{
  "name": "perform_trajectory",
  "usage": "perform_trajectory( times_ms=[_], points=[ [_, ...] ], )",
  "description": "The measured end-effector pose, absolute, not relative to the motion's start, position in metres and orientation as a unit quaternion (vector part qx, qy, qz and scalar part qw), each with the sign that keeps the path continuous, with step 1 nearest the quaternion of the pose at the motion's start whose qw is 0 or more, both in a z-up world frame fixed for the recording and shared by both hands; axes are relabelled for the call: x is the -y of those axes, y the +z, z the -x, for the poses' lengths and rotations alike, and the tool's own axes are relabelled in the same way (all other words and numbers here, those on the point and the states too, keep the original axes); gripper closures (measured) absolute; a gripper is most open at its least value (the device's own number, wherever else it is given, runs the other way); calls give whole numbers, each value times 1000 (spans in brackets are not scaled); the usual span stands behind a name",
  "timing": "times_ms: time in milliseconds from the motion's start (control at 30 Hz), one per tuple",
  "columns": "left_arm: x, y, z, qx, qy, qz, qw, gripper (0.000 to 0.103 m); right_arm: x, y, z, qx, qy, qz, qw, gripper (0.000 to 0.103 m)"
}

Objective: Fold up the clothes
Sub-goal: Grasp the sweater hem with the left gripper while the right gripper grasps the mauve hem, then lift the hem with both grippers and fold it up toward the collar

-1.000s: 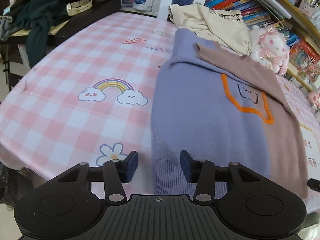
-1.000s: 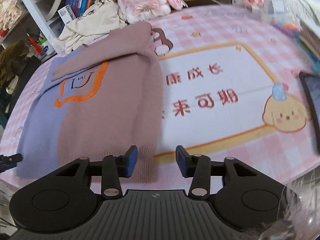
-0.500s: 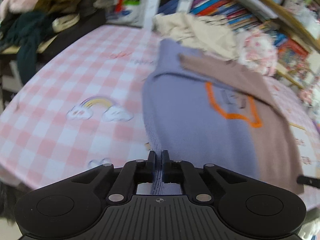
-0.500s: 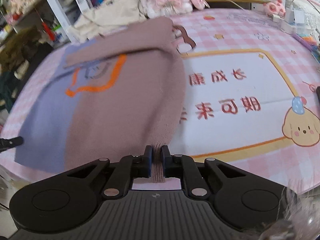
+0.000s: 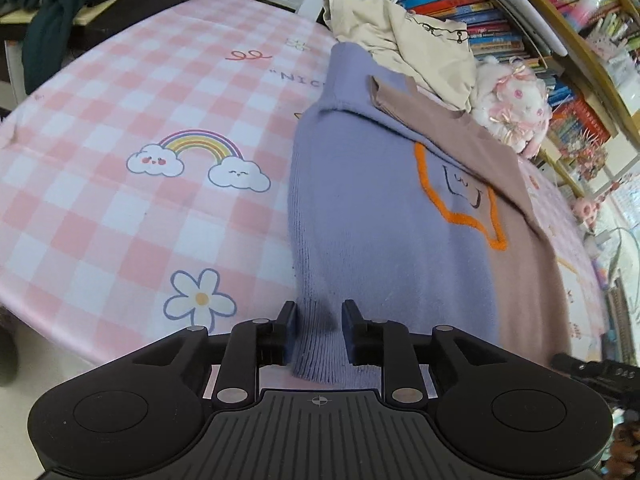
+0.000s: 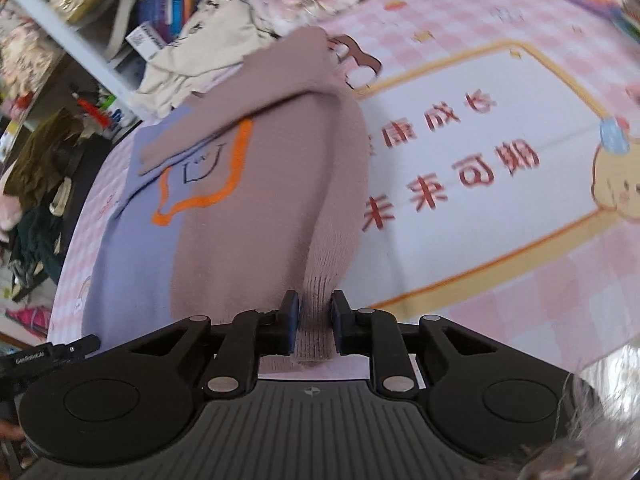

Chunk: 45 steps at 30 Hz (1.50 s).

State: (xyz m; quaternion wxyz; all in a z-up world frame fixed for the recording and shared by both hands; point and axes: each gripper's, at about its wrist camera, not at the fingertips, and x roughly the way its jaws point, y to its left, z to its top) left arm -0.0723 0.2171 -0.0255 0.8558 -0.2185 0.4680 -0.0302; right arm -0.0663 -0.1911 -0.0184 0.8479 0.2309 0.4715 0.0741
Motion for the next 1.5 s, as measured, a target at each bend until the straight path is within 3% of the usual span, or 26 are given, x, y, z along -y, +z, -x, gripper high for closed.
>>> perform_trajectory(
  times_ms=[300,400,467,500,533,1500],
  points=[
    [-224,-30,66,-465,-41,249,848,79,195,-25,60,-472,68,-254,841,82],
    [-228,-32,65,-464,-44,266,844,80,197,-27,59,-473,67,-261,839,92],
    [-229,-33,65,-466,-49,263,843,87,200,-26,62,-473,68,-265,838,93],
    [-230,-34,64,-470,-53,263,841,97,202,-26,63,-473,68,-267,837,93],
    [-231,-35,66,-471,-54,267,839,98,203,-26,64,-473,68,-268,836,93],
    [-197,-29,196,-480,-70,348,802,99,279,-21,189,-509,108,-322,791,93]
  ],
)
